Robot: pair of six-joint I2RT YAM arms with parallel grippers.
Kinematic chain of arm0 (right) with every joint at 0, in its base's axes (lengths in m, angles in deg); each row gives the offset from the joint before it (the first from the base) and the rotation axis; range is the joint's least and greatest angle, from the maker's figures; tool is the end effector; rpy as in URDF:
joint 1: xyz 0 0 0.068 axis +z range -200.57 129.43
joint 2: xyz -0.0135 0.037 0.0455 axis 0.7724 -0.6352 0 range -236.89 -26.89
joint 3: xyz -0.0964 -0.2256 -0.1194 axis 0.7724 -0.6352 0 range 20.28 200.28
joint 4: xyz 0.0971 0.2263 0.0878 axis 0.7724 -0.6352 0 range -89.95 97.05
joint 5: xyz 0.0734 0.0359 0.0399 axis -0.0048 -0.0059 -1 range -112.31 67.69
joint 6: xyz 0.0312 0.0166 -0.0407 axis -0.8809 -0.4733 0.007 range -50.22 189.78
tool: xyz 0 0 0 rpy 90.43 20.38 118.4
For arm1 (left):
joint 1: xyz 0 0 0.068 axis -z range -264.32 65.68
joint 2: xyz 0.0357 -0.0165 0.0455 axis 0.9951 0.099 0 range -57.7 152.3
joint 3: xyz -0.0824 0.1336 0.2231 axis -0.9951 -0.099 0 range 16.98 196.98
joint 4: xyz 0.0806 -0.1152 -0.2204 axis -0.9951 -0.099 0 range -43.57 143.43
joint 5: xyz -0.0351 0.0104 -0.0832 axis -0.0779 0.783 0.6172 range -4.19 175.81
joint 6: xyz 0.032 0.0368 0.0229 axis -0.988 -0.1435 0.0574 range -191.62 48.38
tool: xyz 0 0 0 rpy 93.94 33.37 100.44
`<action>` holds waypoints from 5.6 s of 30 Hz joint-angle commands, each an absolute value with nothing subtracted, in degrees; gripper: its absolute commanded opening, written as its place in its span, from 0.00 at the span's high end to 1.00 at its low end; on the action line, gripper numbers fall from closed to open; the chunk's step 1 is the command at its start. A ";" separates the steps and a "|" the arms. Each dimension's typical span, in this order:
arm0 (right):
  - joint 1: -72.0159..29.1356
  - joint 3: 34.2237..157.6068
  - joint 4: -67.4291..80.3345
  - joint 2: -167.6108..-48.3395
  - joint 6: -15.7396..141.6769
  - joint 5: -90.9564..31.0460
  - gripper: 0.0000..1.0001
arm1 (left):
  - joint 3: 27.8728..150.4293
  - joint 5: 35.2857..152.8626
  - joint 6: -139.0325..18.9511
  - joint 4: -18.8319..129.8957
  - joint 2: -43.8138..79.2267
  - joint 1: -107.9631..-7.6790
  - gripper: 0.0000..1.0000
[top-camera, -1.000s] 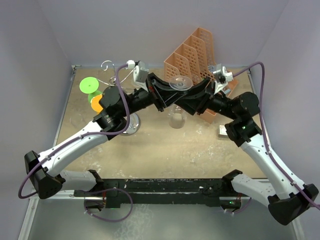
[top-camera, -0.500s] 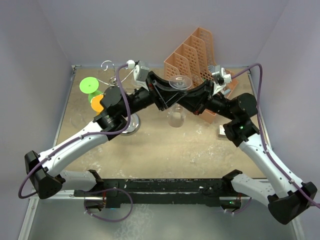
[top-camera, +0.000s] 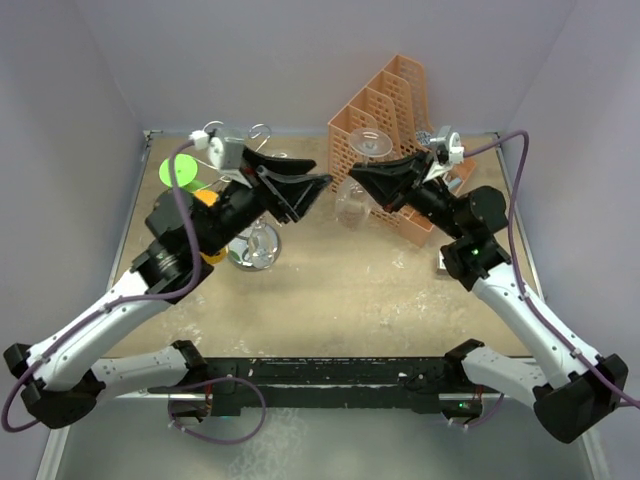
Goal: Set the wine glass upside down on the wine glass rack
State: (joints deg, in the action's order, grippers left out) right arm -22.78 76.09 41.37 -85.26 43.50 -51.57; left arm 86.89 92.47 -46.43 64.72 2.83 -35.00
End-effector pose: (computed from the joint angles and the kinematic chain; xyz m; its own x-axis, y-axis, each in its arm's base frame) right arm 0.1851 0.1171 0.4427 0.0747 0.4761 -0.8762 -0.9005 0.4097 0.1459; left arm 0.1430 -0.1727 0.4811 -0.1424 -0.4828 -0.8641 0.8434 0.3977 -0.3612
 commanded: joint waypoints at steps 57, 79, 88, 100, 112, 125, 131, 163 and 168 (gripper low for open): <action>-16.56 137.53 38.90 -152.04 59.76 -62.73 1.00 | 96.61 50.23 -52.42 28.57 -19.05 -34.92 0.46; -16.82 135.76 44.55 -153.39 57.46 -75.35 1.00 | 96.98 50.13 -51.54 27.61 -19.09 -34.93 0.45; -16.82 137.44 42.51 -154.66 59.34 -74.84 1.00 | 97.03 49.87 -51.50 27.51 -19.12 -34.89 0.46; -17.04 136.41 47.39 -155.29 59.64 -77.29 1.00 | 97.42 48.90 -51.59 26.74 -18.26 -34.86 0.45; -17.40 131.91 53.31 -153.33 57.81 -79.31 1.00 | 97.14 48.81 -51.55 26.82 -18.06 -34.91 0.45; -17.54 129.43 61.60 -152.92 53.94 -79.00 1.00 | 97.19 48.37 -51.07 26.38 -18.33 -34.92 0.45; -17.52 128.85 66.93 -153.37 51.33 -77.41 1.00 | 97.36 48.28 -51.14 26.42 -18.38 -34.98 0.45; -18.09 116.98 71.99 -147.13 54.39 -76.86 1.00 | 96.70 48.03 -50.66 26.11 -19.54 -34.91 0.45; -18.48 115.21 74.58 -146.15 52.73 -74.46 1.00 | 96.40 47.86 -50.55 25.63 -19.95 -34.92 0.45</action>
State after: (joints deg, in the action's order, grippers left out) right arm -17.90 116.03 67.95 -151.60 53.71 -77.12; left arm 95.66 48.27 -51.13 25.03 -19.31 -35.02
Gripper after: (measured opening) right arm 0.056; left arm 0.546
